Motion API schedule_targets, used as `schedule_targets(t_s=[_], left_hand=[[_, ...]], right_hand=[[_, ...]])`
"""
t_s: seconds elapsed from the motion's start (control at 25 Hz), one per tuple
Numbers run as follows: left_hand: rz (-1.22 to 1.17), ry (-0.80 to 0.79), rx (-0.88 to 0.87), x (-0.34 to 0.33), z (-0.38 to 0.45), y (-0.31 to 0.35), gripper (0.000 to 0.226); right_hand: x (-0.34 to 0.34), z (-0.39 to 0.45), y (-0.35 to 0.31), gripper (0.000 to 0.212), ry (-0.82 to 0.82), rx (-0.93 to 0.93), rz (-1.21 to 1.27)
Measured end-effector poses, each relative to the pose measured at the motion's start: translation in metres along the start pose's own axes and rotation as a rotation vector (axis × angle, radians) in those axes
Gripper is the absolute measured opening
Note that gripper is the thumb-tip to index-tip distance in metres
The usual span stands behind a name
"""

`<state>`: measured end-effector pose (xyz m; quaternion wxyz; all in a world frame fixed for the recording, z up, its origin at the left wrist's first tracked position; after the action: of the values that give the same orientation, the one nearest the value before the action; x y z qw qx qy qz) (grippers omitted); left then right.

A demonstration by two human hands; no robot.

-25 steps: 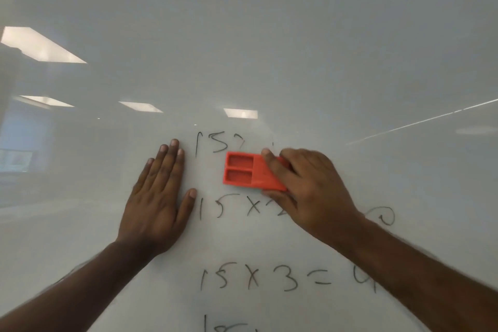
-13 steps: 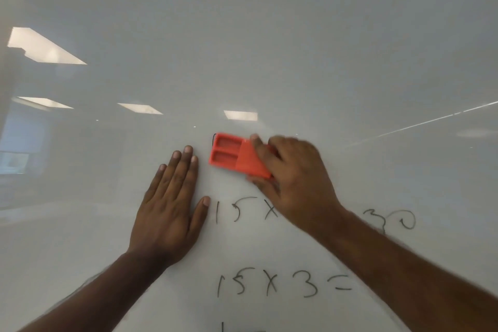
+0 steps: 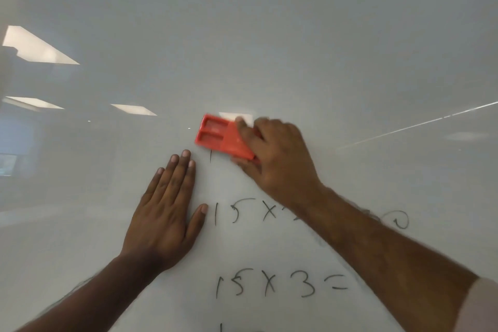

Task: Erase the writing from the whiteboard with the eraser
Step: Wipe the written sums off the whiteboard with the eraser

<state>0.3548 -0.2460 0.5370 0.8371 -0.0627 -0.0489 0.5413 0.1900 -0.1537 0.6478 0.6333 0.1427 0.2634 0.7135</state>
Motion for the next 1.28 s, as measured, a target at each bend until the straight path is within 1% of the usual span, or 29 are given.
schedule_targets(t_s=[0.12,0.2,0.28,0.32,0.36,0.48,0.52,0.56,0.6,0.64,0.76,0.84,0.88,0.92,0.96,1.04,1.12,1.16,1.2,1.24,1.28], left_hand=[[-0.011,0.015,-0.018,0.001,-0.004,-0.003,0.078],[-0.006,0.015,-0.024,0.000,-0.005,-0.003,0.079],[-0.004,0.012,-0.020,0.000,-0.006,-0.004,0.080],[-0.009,0.011,-0.017,0.001,-0.006,-0.003,0.080],[-0.016,0.010,-0.015,0.001,-0.006,-0.003,0.079],[-0.046,0.029,-0.008,0.005,-0.006,-0.001,0.070],[-0.061,0.041,-0.005,0.006,-0.006,-0.001,0.066],[-0.075,0.051,-0.001,0.007,-0.006,-0.001,0.063],[-0.090,0.055,0.002,0.007,-0.007,-0.002,0.061],[-0.101,0.058,0.003,0.008,-0.007,-0.002,0.060],[-0.098,0.057,0.002,0.009,-0.008,-0.002,0.060],[-0.089,0.056,0.010,0.010,-0.008,-0.003,0.060],[-0.091,0.058,0.015,0.010,-0.008,-0.002,0.060],[-0.093,0.060,0.023,0.009,-0.009,-0.002,0.060],[-0.096,0.060,0.031,0.009,-0.010,-0.002,0.060],[-0.100,0.052,0.049,0.008,-0.014,-0.002,0.061],[-0.094,0.038,0.063,0.007,-0.016,-0.002,0.062],[-0.091,0.032,0.067,0.006,-0.017,-0.002,0.062],[-0.091,0.029,0.069,0.007,-0.019,-0.003,0.063],[-0.091,0.026,0.068,0.007,-0.020,-0.003,0.063],[-0.089,0.022,0.064,0.007,-0.022,-0.003,0.063]], right_hand=[[0.012,-0.044,-0.016,0.058,-0.038,0.194,0.038],[0.023,-0.069,-0.011,0.056,-0.061,0.307,0.063],[0.029,-0.076,0.000,0.058,-0.100,0.437,0.056],[0.029,-0.072,0.008,0.059,-0.111,0.457,0.035],[0.029,-0.062,0.017,0.060,-0.105,0.411,0.015],[0.028,-0.030,0.038,0.059,-0.017,0.050,-0.027],[0.026,-0.029,0.035,0.059,0.003,-0.030,-0.044],[0.023,-0.033,0.026,0.059,0.008,-0.059,-0.039],[0.020,-0.043,0.012,0.059,-0.005,-0.040,-0.011],[0.019,-0.055,-0.003,0.059,-0.027,0.017,0.029],[0.027,-0.100,-0.037,0.055,-0.108,0.278,0.104],[0.037,-0.116,-0.034,0.051,-0.134,0.429,0.095],[0.042,-0.117,-0.023,0.050,-0.132,0.456,0.077],[0.045,-0.114,-0.009,0.051,-0.126,0.433,0.054],[0.049,-0.107,0.008,0.052,-0.115,0.364,0.027],[0.052,-0.091,0.034,0.056,-0.063,0.141,-0.024],[0.048,-0.085,0.032,0.057,-0.011,-0.079,-0.046],[0.043,-0.087,0.020,0.057,-0.002,-0.144,-0.027],[0.037,-0.094,0.003,0.057,-0.009,-0.160,0.010],[0.032,-0.104,-0.018,0.057,-0.027,-0.119,0.052],[0.029,-0.118,-0.040,0.056,-0.054,-0.032,0.090]])
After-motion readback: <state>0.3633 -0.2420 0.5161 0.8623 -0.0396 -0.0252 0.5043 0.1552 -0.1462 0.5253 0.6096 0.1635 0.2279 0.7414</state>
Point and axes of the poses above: each hand's wrist, its own z-axis towards the middle knuckle, its own x-axis out of the back of the hand, y = z × x, the point moved 6 cm from there along z, towards the middle knuckle, and after that the axes turned 8 degrees about y, right-handed, at the moved point
